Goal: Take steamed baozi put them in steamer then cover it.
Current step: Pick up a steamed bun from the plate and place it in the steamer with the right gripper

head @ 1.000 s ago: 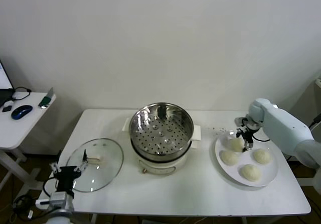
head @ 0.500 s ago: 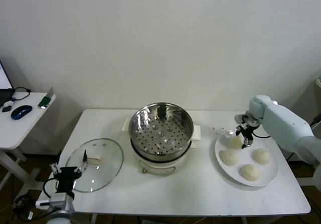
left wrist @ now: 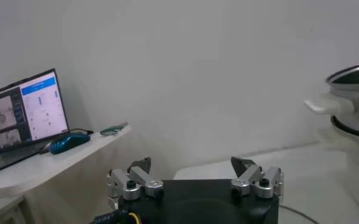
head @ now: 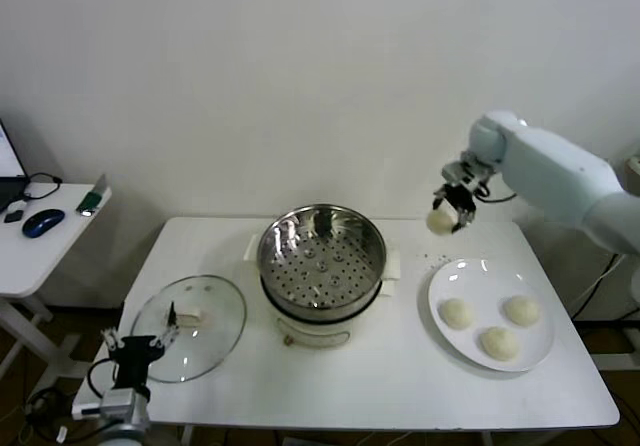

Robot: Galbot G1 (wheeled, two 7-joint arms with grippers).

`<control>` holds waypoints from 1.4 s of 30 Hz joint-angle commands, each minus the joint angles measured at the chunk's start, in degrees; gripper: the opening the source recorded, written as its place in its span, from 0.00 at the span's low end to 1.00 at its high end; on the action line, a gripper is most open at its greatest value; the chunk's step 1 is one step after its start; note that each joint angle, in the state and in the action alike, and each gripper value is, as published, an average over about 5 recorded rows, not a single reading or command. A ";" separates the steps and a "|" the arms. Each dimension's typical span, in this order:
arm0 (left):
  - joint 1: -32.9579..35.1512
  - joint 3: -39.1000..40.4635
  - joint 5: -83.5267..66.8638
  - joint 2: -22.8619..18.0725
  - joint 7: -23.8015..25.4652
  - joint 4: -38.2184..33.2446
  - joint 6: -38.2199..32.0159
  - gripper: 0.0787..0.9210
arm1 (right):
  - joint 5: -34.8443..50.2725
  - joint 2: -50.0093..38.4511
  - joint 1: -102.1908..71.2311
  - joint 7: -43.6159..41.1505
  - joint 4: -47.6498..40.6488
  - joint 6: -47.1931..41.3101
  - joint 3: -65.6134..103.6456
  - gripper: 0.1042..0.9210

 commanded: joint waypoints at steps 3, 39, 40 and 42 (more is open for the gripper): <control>0.36 0.32 -0.30 -0.11 -1.14 -0.27 0.46 0.88 | -3.86 14.27 8.67 0.17 6.30 11.72 -3.41 0.72; 1.91 -0.66 -1.66 0.29 -2.27 -0.19 0.10 0.88 | -38.87 22.77 -13.76 7.70 2.09 19.67 5.47 0.76; 1.96 -0.67 -1.67 0.30 -2.26 -0.14 0.08 0.88 | -38.92 22.81 -13.87 7.84 2.13 19.50 5.46 0.76; 1.98 -0.67 -1.67 0.28 -2.26 -0.10 0.08 0.88 | -38.98 22.84 -14.03 8.08 2.20 19.08 5.39 0.78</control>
